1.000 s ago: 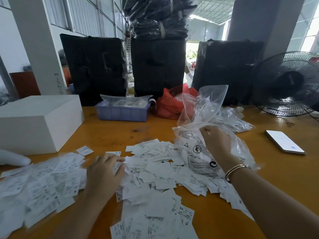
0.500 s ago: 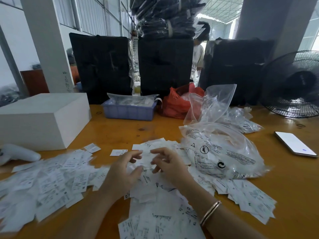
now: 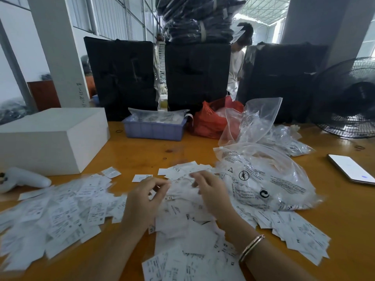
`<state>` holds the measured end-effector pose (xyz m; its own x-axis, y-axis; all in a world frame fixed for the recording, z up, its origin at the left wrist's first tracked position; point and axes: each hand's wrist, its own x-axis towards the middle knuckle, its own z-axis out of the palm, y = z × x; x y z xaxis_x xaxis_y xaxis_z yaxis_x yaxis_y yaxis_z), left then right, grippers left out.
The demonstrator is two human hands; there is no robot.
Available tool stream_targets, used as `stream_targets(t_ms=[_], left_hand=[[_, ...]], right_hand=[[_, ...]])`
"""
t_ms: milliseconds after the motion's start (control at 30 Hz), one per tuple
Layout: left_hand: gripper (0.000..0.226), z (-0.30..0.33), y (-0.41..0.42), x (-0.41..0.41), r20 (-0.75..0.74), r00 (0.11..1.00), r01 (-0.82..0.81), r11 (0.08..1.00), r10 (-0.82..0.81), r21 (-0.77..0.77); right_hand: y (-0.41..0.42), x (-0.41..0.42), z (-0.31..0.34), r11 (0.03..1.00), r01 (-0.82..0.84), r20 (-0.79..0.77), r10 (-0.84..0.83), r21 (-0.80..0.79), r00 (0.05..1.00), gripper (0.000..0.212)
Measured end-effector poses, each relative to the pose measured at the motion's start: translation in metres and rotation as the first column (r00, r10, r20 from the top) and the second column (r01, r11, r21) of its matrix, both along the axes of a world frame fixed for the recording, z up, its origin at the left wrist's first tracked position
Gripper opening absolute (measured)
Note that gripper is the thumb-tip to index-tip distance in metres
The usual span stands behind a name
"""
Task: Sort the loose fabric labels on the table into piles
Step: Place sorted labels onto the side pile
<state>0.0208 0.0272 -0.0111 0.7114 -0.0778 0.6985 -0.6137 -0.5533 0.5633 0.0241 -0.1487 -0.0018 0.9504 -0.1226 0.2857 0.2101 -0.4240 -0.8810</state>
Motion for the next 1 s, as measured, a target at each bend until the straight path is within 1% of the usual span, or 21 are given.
stream_targets(t_ms=[33,67,100,167,233,300,367,400,467,500,600,633,667,700,767,800,833,900,1000], left_hand=[[0.005,0.0,0.001,0.0,-0.014,1.0,-0.014,1.0,0.014,-0.02],[0.008,-0.001,0.001,-0.001,-0.029,0.999,-0.02,0.999,0.019,-0.041],[0.009,-0.001,0.001,-0.001,-0.042,0.999,-0.021,0.998,0.018,-0.064],[0.02,-0.001,0.001,-0.001,-0.053,0.999,-0.008,0.996,0.003,-0.089],[0.033,-0.002,0.001,-0.001,-0.058,0.998,0.009,0.996,-0.014,-0.087],[0.038,-0.003,0.001,0.0,-0.076,0.997,0.012,0.996,-0.019,-0.093],[0.039,-0.004,0.002,0.001,-0.109,0.994,0.004,0.993,-0.017,-0.115],[0.04,-0.005,0.002,0.001,-0.125,0.992,-0.001,0.992,-0.014,-0.123],[0.042,-0.008,0.003,0.004,-0.143,0.99,-0.01,0.992,-0.008,-0.125],[0.044,-0.01,0.002,0.005,-0.154,0.988,-0.01,0.992,-0.01,-0.124],[0.049,-0.013,0.001,0.007,-0.206,0.978,0.0,0.993,-0.024,-0.114],[0.051,-0.014,0.001,0.007,-0.219,0.975,0.006,0.993,-0.032,-0.116],[0.053,-0.014,0.001,0.008,-0.226,0.973,0.01,0.992,-0.037,-0.122],[0.053,-0.015,0.001,0.008,-0.228,0.973,0.01,0.992,-0.039,-0.129],[0.052,-0.015,0.001,0.009,-0.232,0.972,0.006,0.991,-0.037,-0.136],[0.051,-0.015,0.0,0.009,-0.232,0.972,0.006,0.99,-0.038,-0.139],[0.051,-0.015,0.0,0.009,-0.231,0.972,0.008,0.99,-0.041,-0.143],[0.051,-0.015,-0.001,0.009,-0.225,0.973,0.018,0.989,-0.052,-0.149],[0.048,-0.015,-0.002,0.008,-0.193,0.98,0.024,0.989,-0.053,-0.147]], right_hand=[[-0.007,0.001,-0.002,0.997,0.082,0.015,-0.082,-0.012,0.997,0.021],[-0.015,0.001,-0.004,0.988,0.134,0.024,-0.132,-0.075,0.991,0.02],[-0.021,0.001,-0.008,0.97,0.146,0.021,-0.145,-0.193,0.989,0.02],[-0.028,0.001,-0.016,0.879,0.076,-0.042,-0.109,-0.471,0.993,0.026],[-0.025,0.001,-0.021,0.755,-0.005,-0.117,-0.095,-0.655,0.989,0.042],[-0.019,0.0,-0.021,0.668,-0.028,-0.119,-0.092,-0.744,0.989,0.05],[-0.016,0.001,-0.021,0.621,-0.004,-0.073,-0.087,-0.784,0.994,0.048],[-0.015,0.002,-0.02,0.623,0.015,-0.046,-0.082,-0.782,0.996,0.044],[-0.015,0.001,-0.018,0.668,0.071,0.024,-0.079,-0.741,0.997,0.035],[-0.015,0.0,-0.017,0.676,0.099,0.059,-0.082,-0.73,0.995,0.034],[-0.015,-0.003,-0.016,0.618,0.124,0.095,-0.079,-0.776,0.992,0.039],[-0.015,-0.004,-0.016,0.607,0.13,0.11,-0.071,-0.784,0.991,0.039],[-0.014,-0.004,-0.016,0.619,0.148,0.138,-0.064,-0.772,0.988,0.037],[-0.013,-0.004,-0.016,0.672,0.167,0.181,-0.05,-0.721,0.982,0.032],[-0.008,-0.006,-0.014,0.823,0.165,0.267,-0.017,-0.543,0.963,0.021],[-0.003,-0.008,-0.012,0.877,0.145,0.294,-0.004,-0.457,0.956,0.024],[0.001,-0.011,-0.011,0.908,0.108,0.313,0.026,-0.404,0.95,0.028],[0.009,-0.014,-0.011,0.933,0.028,0.331,0.099,-0.358,0.939,0.029],[0.018,-0.018,-0.01,0.96,-0.184,0.24,0.234,-0.213,0.942,0.035]])
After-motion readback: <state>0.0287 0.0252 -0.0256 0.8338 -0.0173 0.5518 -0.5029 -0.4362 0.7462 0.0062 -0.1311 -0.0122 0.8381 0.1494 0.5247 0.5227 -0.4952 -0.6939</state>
